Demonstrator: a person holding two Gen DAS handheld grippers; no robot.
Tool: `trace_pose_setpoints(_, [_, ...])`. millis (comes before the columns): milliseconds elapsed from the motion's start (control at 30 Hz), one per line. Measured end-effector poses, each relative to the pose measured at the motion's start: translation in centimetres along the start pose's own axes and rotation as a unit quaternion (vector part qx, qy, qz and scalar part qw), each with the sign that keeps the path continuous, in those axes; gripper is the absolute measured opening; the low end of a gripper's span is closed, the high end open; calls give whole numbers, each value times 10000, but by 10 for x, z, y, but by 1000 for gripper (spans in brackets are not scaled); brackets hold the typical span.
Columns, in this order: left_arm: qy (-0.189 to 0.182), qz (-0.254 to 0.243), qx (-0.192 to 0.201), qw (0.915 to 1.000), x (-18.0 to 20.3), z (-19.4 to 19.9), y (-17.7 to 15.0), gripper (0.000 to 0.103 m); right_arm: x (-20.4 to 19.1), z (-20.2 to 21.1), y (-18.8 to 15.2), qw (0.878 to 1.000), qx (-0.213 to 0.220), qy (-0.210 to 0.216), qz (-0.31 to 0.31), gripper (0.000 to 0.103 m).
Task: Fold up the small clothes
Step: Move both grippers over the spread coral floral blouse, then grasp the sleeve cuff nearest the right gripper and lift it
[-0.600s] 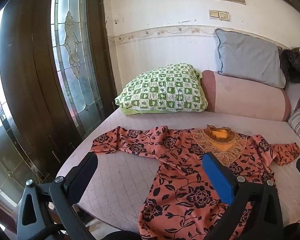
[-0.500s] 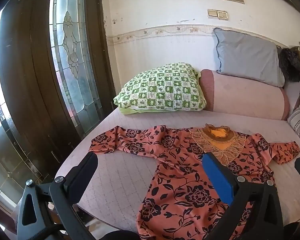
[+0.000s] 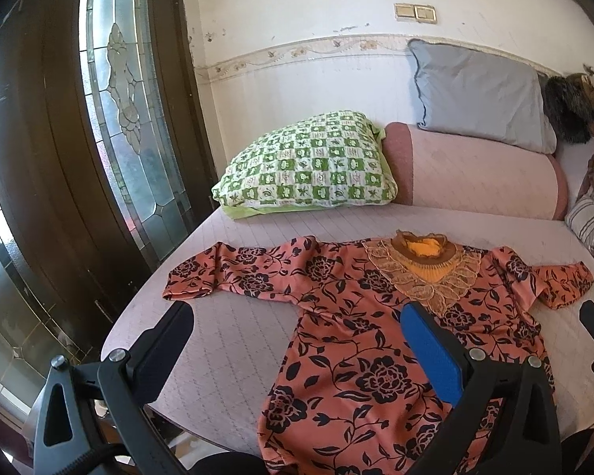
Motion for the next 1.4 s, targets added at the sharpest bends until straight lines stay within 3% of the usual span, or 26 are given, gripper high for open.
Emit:
trace_pose_setpoints(300, [-96,-115,-177,9997,15,-13,-7,103,7,-15,-6,9998,31,-157,122,103])
trace_pose_setpoints(433, [-574,32,-610,9965,20,-26,-18,103,21,-20,-7,9996,6,-279,4,103])
trace_pose_setpoints(600, [-1516,597,-1622,9732,35,-52,-50,103,50,-36,-11,9979,-78,-638,-93,103])
trace_pose_setpoints(700, [-1691,789,-1800,9658,46,-59,-63,103,72,-57,-16,9956,-210,-874,-281,103])
trace_pose_setpoints(767, [-1578,661,-1599,9722,50,-59,-61,103,85,-67,-16,9936,-322,-1019,-362,103])
trace_pose_setpoints(900, [-861,-163,-994,9912,55,-67,-44,103,129,-92,-14,9875,-469,-1263,-821,103])
trace_pose_setpoints(1033, [-636,-260,-1140,9911,52,-93,-35,103,168,-120,-12,9803,-753,-1125,-1440,103])
trace_pose_setpoints(1167, [-611,-153,-1338,9890,45,-109,-43,103,219,-166,-13,9589,-1144,-774,-2477,103])
trace_pose_setpoints(1267, [-618,-245,-1554,9856,48,-122,-54,103,251,-203,-24,9277,-1419,-539,-3411,103])
trace_pose_setpoints(1333, [-595,-241,-1647,9843,49,-128,-60,103,275,-234,-32,8995,-1606,-351,-4047,100])
trace_pose_setpoints(1400, [-566,-214,-1708,9835,49,-132,-62,103,288,-255,-32,8882,-1633,-345,-4281,93])
Point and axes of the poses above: each gripper's, at about its wrist camera, not at the fingertips, and z roughly against the way its jaws point, x to its right, y to its top, the point moved 2 cm from there along -z, roughly the way its jaws point, and after that the axes turned 9 degrees about -y, right-handed, at the moved point
